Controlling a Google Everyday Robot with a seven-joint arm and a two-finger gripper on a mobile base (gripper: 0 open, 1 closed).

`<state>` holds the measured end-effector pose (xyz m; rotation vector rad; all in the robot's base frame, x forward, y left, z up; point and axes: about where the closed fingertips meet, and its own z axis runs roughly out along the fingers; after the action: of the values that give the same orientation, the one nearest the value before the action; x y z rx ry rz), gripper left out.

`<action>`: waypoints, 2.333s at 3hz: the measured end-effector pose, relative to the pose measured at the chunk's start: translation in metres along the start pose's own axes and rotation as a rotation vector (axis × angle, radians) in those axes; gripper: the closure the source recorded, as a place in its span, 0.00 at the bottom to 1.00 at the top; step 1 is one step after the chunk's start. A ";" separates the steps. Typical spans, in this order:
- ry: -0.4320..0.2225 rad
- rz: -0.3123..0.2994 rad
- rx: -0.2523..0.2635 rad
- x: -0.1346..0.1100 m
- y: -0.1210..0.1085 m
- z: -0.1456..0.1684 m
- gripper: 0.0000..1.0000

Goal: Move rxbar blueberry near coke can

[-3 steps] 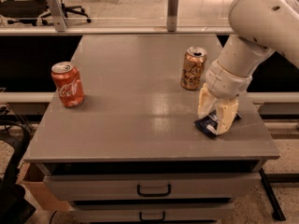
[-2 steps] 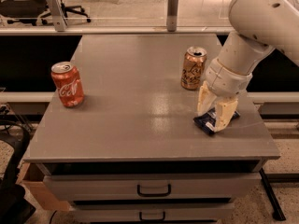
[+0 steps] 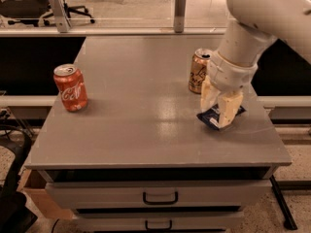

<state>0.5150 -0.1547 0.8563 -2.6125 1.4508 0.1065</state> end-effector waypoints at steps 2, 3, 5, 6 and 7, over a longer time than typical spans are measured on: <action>0.014 -0.103 0.121 -0.095 -0.051 -0.063 1.00; -0.129 -0.141 0.197 -0.131 -0.079 -0.053 1.00; -0.419 -0.249 0.353 -0.169 -0.142 -0.007 1.00; -0.486 -0.405 0.385 -0.196 -0.161 0.004 1.00; -0.485 -0.556 0.392 -0.237 -0.169 0.007 1.00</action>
Offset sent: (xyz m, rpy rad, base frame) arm -0.0193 0.1655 0.1183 0.1930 -0.1452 0.1307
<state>0.5328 0.1332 0.8976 -2.3327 0.5058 0.3232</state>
